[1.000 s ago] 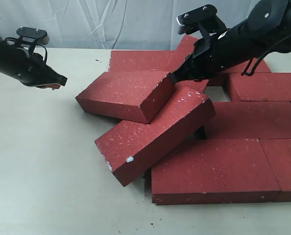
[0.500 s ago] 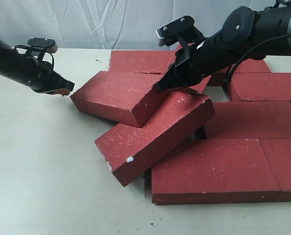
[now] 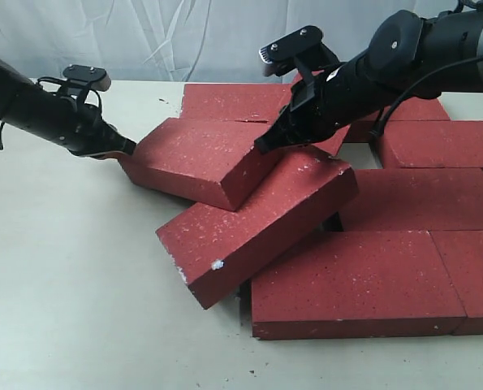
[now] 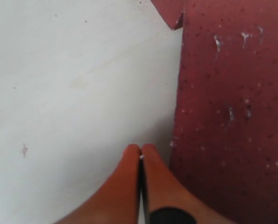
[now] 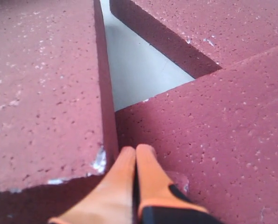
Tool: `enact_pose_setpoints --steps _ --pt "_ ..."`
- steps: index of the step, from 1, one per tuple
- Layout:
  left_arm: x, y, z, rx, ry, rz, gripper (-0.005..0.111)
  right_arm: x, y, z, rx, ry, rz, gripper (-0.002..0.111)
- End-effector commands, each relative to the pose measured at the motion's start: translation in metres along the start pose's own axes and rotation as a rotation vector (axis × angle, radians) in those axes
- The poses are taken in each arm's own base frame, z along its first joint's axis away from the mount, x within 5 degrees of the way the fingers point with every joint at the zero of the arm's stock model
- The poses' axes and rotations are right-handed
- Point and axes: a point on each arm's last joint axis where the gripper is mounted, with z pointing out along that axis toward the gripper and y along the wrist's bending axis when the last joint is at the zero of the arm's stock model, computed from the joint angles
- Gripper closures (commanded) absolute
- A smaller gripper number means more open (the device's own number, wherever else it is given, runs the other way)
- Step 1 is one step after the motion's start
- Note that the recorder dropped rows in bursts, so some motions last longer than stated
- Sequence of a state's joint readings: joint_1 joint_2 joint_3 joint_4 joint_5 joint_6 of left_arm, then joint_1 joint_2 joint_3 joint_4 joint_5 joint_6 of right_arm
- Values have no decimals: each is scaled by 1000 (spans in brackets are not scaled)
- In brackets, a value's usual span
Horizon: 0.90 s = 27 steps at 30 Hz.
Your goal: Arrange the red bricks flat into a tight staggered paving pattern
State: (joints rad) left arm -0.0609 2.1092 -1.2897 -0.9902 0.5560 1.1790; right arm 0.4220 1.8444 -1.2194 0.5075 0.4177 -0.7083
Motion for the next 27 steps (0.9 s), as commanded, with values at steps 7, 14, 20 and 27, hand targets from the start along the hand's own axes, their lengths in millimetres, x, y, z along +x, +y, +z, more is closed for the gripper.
enact_pose_setpoints --steps 7,14,20,27 --pt "-5 -4 -6 15 -10 23 107 -5 -7 9 53 -65 24 109" --pt "-13 -14 -26 49 -5 95 107 -9 -7 10 51 -78 45 109" --pt "-13 -10 -48 87 -2 90 107 -23 7 10 60 -141 8 109" --pt "4 24 -79 32 -27 -7 107 -58 30 7 37 -229 -89 109"
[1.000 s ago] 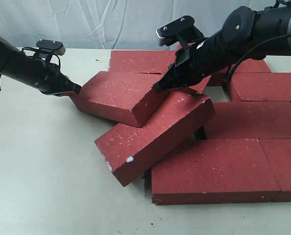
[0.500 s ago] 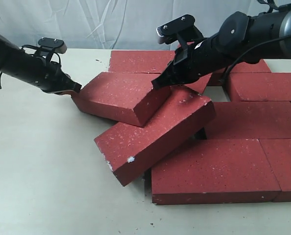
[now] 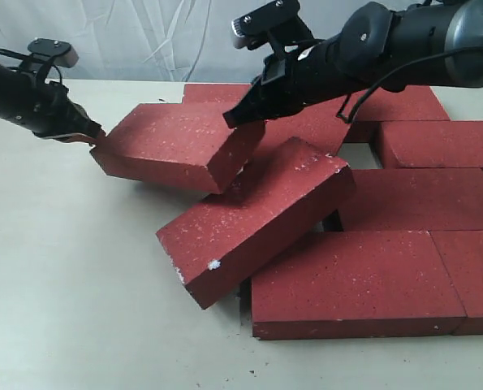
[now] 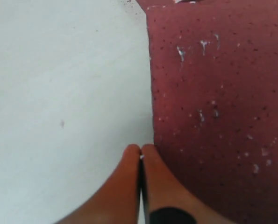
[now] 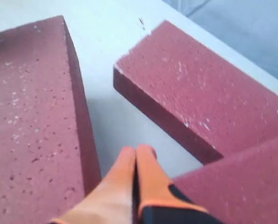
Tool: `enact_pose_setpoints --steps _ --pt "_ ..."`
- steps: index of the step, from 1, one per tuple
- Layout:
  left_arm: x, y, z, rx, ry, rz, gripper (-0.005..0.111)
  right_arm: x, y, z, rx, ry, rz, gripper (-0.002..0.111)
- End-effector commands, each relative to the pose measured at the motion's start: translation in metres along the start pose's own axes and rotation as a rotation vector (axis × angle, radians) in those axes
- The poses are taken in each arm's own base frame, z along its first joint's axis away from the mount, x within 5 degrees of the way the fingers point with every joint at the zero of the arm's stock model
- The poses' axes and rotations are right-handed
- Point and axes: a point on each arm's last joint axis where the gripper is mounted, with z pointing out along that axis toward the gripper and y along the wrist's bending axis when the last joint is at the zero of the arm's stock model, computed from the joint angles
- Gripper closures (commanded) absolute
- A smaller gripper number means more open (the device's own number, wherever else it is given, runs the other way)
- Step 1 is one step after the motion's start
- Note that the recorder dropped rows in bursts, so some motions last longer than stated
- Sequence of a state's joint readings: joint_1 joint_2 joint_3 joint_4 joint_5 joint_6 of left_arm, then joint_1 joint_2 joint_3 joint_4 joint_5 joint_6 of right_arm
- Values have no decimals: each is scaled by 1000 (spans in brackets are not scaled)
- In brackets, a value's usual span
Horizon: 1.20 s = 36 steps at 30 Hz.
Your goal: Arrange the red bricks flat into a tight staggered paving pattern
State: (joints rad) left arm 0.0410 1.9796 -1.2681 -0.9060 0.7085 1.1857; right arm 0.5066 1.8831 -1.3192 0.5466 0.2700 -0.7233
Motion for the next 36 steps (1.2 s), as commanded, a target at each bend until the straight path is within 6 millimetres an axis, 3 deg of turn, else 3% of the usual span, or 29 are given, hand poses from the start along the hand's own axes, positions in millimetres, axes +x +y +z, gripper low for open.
enact_pose_setpoints --steps 1,10,14,16,20,23,31,36 --pt "11 15 -25 2 -16 -69 107 -22 9 7 -8 -60 -43 109" --pt "53 51 -60 -58 -12 -213 107 -35 10 58 -76 -17 -74 109" --pt "58 60 -66 -82 -42 -263 107 -37 9 59 -97 59 -145 109" --pt "56 64 -66 -129 -71 -277 107 -43 6 48 -68 105 -160 109" --pt "49 70 -56 -190 -151 -321 107 -51 0 17 -38 285 -174 109" --pt "48 72 -39 -150 -197 -359 107 -44 -1 5 -45 440 -199 109" --pt "32 54 13 -7 -165 -272 107 -18 6 40 -110 528 -156 109" --pt "30 49 24 13 -152 -267 107 -10 13 55 -146 533 -126 109"
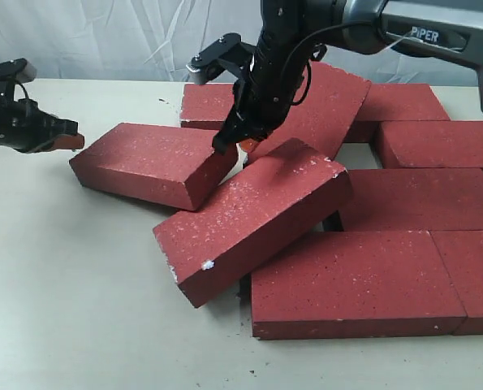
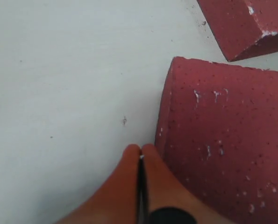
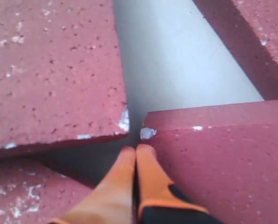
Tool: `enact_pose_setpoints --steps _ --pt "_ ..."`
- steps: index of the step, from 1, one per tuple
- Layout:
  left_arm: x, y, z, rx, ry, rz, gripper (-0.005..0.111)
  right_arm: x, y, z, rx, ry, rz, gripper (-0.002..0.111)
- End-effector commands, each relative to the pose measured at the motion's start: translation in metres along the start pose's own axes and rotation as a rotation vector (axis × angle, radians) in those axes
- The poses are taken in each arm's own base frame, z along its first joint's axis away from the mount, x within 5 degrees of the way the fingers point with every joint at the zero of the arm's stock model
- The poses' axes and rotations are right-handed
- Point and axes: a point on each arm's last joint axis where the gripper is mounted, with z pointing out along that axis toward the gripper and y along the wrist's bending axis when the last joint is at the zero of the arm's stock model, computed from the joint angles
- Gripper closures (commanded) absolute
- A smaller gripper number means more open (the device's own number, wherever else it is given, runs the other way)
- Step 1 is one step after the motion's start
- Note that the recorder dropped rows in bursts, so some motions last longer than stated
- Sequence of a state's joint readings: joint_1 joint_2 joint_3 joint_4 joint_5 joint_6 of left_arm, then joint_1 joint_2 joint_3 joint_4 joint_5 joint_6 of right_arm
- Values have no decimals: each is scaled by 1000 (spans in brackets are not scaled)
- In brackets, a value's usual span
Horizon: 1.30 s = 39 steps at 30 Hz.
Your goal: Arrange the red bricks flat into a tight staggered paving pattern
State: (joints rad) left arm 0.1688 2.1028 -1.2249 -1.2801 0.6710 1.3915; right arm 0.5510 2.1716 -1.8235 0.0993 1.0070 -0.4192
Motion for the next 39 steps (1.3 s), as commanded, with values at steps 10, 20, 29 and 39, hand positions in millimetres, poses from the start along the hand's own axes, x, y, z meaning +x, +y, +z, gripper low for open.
enact_pose_setpoints --steps 10,20,29,39 --pt "-4 -12 0 74 9 36 107 -24 18 12 -81 -204 11 109" --pt "-5 2 -56 128 50 47 107 -47 8 4 2 -392 32 109" --pt "8 38 -69 -63 -11 -64 107 -69 12 41 -13 -421 25 109" --pt "11 52 -71 -201 -38 -83 107 -68 -2 59 62 -375 -10 109"
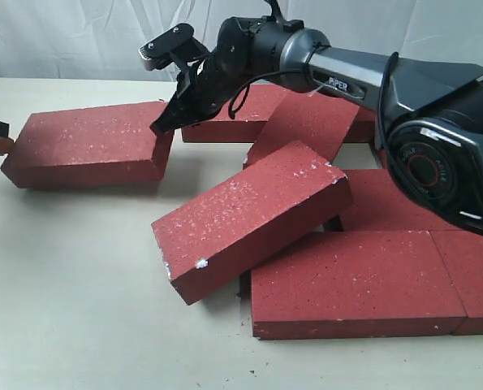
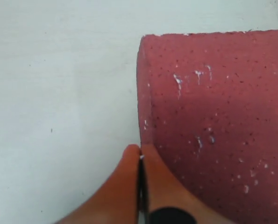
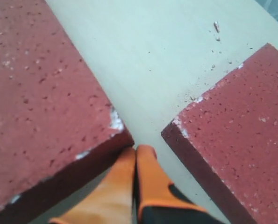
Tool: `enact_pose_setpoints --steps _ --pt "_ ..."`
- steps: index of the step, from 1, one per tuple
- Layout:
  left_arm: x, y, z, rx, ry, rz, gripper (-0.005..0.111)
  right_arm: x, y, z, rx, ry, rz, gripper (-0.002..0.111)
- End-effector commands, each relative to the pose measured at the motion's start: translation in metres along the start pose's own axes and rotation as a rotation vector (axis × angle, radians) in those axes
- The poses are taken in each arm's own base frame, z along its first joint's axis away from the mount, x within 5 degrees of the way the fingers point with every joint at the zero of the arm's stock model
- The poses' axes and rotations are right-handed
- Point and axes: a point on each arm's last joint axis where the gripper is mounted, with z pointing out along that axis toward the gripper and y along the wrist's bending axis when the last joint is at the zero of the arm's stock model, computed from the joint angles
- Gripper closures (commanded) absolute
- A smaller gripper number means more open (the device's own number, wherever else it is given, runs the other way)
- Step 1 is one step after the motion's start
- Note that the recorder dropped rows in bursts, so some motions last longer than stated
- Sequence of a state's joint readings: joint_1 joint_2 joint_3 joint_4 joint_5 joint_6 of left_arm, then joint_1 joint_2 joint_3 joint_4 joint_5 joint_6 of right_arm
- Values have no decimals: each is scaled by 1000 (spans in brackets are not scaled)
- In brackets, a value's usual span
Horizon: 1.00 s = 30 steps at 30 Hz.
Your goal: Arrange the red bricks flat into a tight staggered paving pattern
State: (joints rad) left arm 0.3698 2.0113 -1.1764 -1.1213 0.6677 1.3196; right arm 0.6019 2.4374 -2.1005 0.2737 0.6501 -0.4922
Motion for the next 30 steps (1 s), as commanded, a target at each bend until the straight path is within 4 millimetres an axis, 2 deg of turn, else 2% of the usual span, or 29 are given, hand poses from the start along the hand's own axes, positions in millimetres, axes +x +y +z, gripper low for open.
enact_pose_setpoints --steps 1,6,9,12,17,22,24,26,28,30 --pt "-1 4 -2 -71 -29 -22 107 3 -12 -4 56 36 -33 109" --pt "2 12 -2 -158 -44 -40 107 6 -32 -21 118 89 40 109" --pt "2 10 -2 -139 -42 -38 107 2 -39 -43 119 124 50 109" --pt "-3 -1 -9 -73 -48 -19 107 -3 -45 -76 119 165 62 109" --pt "-14 -27 -36 15 -135 54 107 0 -80 -150 201 132 179 109" --pt "-16 -64 -53 223 -329 135 107 37 -111 -197 318 43 284 109" --pt "-15 -79 -53 347 -347 175 107 55 -126 -211 364 27 332 109" --pt "-14 -91 -50 421 -334 200 107 78 -148 -221 416 -2 492 109" --pt "-13 -101 -44 437 -307 227 107 97 -166 -230 400 -25 648 109" --pt "-13 -111 -37 432 -291 245 107 116 -180 -235 322 -21 735 109"
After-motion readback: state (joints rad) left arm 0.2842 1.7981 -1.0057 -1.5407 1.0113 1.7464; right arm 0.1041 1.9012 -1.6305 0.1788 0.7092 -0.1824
